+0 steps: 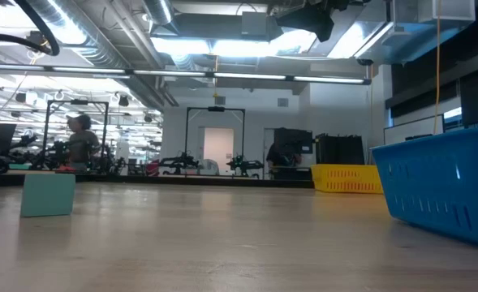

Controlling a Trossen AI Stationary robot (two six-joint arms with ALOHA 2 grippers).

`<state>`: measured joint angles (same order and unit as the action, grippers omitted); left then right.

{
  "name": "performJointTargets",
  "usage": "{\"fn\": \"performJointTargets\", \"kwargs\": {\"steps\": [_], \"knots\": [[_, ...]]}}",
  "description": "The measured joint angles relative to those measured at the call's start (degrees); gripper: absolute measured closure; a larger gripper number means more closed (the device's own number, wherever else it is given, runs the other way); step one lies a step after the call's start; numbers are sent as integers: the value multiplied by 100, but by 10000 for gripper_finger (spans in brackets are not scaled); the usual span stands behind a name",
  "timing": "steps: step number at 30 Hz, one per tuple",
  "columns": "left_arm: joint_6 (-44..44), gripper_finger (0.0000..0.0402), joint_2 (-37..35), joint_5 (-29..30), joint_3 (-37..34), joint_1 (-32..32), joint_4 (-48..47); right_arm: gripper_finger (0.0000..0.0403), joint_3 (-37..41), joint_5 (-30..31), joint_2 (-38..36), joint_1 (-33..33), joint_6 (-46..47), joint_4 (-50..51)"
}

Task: Sort & place blocks by color
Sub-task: Put the right blue block into the green bin, then put the blue block into the green bin

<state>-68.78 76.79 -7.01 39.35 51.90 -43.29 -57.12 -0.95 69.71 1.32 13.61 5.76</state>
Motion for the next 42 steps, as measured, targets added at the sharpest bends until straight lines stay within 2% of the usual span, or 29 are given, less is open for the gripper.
{"fn": "performJointTargets", "kwargs": {"steps": [7, 14, 19, 23, 27, 34, 37, 42], "knots": [[-18, 230, 0, -30, 0, -2, 3, 70, 0, -1, 0, 0, 0, 0], [-12, 186, -19, -338, 0, -2, 0, 70, 0, -2, 0, 2, 0, 0], [20, 176, -276, -597, 96, -102, -25, 70, 0, -2, 0, 2, -20, 0], [32, 175, -728, -432, 334, -253, -361, 70, 0, -2, 0, 2, -28, 0], [137, 175, -1284, 247, 750, -507, -832, 70, 0, -2, 0, 2, -31, -2], [983, 175, -2007, 2507, 1499, -1456, -1110, 70, 0, -4, 0, 2, 57, -3], [1782, 175, -2106, 3119, 1655, -2159, -578, 70, 0, -7, 0, 2, 109, -4], [3611, 175, -2243, 3085, 1548, -3221, 1525, 70, 0, -9, 0, 2, 111, -44]]}}
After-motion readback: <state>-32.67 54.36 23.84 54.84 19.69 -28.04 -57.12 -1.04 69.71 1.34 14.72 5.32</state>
